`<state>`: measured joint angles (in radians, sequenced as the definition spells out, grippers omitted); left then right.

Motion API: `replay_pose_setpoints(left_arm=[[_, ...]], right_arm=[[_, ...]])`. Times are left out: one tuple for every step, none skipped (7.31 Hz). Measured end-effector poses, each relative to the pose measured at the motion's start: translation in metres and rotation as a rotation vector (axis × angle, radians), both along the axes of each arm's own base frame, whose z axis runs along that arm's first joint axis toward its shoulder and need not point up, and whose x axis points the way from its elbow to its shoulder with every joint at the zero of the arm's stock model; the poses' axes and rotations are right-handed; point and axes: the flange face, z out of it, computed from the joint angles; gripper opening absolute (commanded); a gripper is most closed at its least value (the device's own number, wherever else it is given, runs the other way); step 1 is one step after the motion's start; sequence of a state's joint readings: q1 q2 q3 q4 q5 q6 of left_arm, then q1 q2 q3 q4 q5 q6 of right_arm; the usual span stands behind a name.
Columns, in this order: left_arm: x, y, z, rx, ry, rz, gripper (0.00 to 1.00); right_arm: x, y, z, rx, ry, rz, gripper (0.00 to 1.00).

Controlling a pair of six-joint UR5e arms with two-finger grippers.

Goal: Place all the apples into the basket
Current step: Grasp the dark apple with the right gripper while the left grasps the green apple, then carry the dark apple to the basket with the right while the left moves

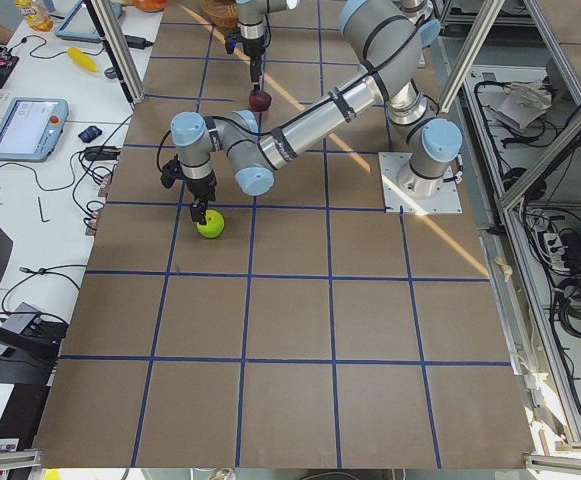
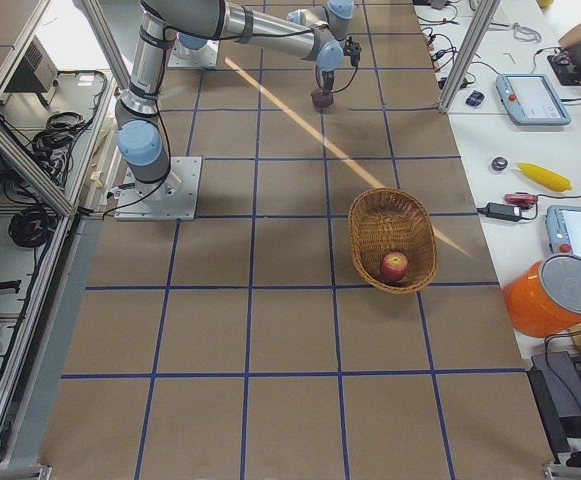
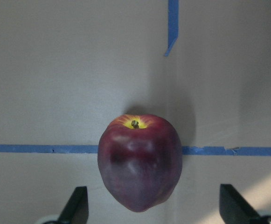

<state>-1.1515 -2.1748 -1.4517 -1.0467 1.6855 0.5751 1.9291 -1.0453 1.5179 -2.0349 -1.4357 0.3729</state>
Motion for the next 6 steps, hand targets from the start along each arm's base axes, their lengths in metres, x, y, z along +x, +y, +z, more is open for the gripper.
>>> replay_pose_setpoints(left_arm=[[0.002, -0.002, -0.014, 0.019, 0.007, -0.001, 1.00], [0.004, -0.003, -0.027, 0.034, 0.013, -0.003, 1.00], [0.009, -0.003, -0.039, 0.043, 0.015, -0.006, 0.99], [0.015, -0.003, -0.047, 0.049, 0.017, -0.008, 0.43], [0.019, -0.003, -0.051, 0.052, 0.019, -0.011, 0.31], [0.021, -0.003, -0.050, 0.051, 0.019, -0.013, 0.29]], right_arm=[[0.004, 0.000, -0.011, 0.012, 0.003, 0.003, 1.00], [0.008, 0.000, -0.022, 0.022, 0.007, 0.009, 1.00], [0.012, -0.001, -0.033, 0.023, 0.007, 0.012, 1.00], [0.014, -0.003, -0.043, 0.017, 0.003, 0.012, 1.00], [0.016, -0.006, -0.051, 0.012, -0.001, 0.012, 0.54], [0.016, -0.007, -0.056, 0.009, -0.001, 0.013, 0.01]])
